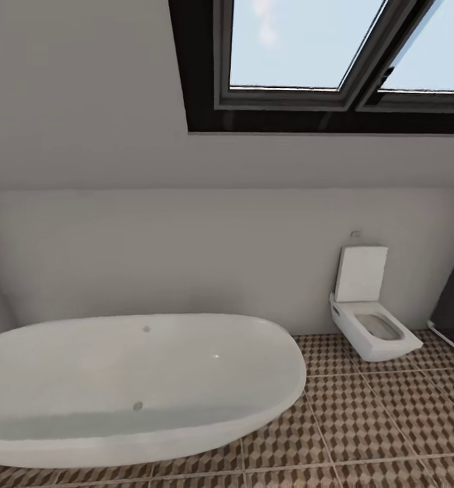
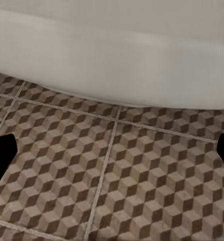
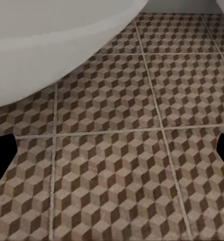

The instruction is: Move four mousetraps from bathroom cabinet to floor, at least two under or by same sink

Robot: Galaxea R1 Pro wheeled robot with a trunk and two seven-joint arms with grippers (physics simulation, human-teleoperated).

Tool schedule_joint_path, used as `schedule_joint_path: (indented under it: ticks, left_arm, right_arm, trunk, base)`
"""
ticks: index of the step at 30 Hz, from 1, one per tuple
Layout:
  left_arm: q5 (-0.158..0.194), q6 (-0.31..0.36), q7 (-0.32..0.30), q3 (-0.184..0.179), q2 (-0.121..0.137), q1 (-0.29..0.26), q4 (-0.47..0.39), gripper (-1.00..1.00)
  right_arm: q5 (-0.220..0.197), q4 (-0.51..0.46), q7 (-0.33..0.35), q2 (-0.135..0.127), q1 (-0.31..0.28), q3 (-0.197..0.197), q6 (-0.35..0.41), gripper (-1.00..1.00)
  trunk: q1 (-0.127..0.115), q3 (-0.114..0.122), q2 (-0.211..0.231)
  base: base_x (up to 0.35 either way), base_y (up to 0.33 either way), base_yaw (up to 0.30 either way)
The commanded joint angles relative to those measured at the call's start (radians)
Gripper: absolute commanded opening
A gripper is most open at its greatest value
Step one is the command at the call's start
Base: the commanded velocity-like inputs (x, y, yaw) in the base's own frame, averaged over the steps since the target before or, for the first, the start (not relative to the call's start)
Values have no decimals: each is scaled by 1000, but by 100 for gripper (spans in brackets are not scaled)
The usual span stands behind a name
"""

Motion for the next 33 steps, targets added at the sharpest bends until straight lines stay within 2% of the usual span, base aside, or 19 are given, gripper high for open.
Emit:
schedule_joint_path:
  ticks: [1,33]
  left_arm:
    - [4,-4,1,-9,0,-1,3,100]
    - [7,-5,3,-9,10,-1,3,100]
  right_arm:
    - [5,2,-6,0,-1,1,-3,100]
    - [8,2,0,0,-1,3,-5,100]
  trunk:
    - [0,0,-1]
    - [0,0,-1]
  base:
    - [0,0,-300]
    - [0,0,-300]
